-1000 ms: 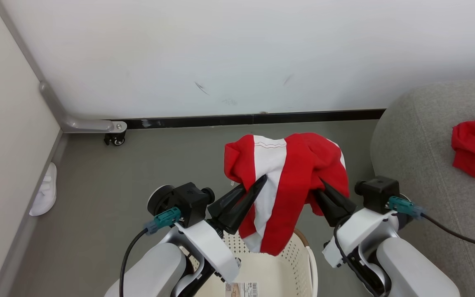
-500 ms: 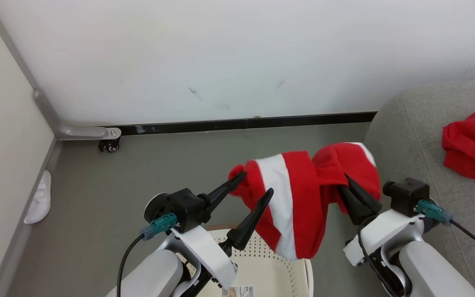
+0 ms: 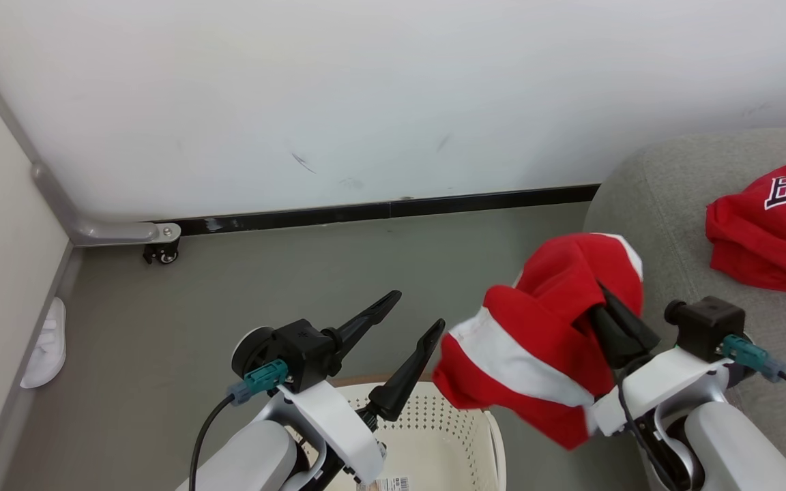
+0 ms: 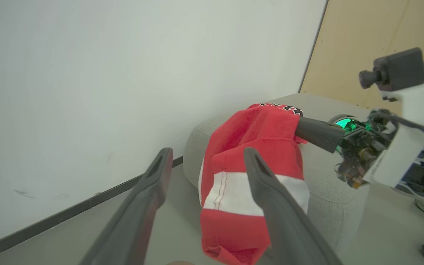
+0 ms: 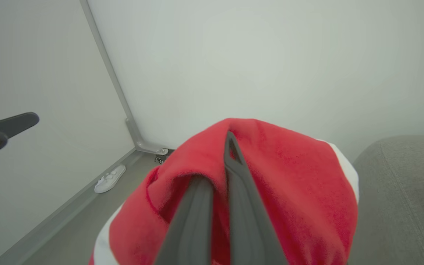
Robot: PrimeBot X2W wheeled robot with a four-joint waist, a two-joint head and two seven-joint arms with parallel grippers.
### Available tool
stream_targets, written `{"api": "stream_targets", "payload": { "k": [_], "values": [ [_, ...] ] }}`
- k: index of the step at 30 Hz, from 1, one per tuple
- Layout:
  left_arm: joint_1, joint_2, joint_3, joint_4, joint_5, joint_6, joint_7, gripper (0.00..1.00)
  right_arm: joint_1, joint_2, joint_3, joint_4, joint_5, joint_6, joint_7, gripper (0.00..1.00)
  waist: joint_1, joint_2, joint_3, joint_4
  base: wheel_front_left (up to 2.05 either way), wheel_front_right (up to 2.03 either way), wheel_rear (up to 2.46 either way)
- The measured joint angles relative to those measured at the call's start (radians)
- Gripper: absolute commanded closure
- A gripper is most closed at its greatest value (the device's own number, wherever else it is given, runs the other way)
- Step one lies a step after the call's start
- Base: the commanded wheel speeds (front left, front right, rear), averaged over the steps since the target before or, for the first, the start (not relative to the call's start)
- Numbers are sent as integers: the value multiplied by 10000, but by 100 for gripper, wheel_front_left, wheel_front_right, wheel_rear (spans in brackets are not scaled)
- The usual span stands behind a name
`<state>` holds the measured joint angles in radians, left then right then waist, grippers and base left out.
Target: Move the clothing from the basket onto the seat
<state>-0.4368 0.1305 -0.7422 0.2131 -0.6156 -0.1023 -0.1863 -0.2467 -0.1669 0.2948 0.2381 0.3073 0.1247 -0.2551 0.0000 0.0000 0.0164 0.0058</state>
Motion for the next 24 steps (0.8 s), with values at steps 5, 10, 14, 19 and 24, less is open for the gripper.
{"api": "stream_targets", "payload": {
  "k": [5,10,14,19,24],
  "values": [
    [48,58,-63,-56,86,0,0,0,21,-31,-399,-230,-38,0,0,100,0,0,29,-160,0,0,0],
    [139,127,-119,-71,113,0,0,0,180,-52,-727,-520,-201,0,0,100,1,0,73,-345,0,0,0],
    [139,201,-146,-117,276,0,0,0,367,-86,-974,-738,-274,0,0,100,0,0,115,-517,0,0,0],
    [140,244,-196,-146,284,-2,-4,0,383,-92,-1300,-1062,-447,0,0,100,0,0,171,-754,0,0,0],
    [143,286,-253,-171,284,-4,-31,0,568,-94,-1693,-1383,-523,0,0,100,0,0,229,-1077,0,0,0]
  ]
}}
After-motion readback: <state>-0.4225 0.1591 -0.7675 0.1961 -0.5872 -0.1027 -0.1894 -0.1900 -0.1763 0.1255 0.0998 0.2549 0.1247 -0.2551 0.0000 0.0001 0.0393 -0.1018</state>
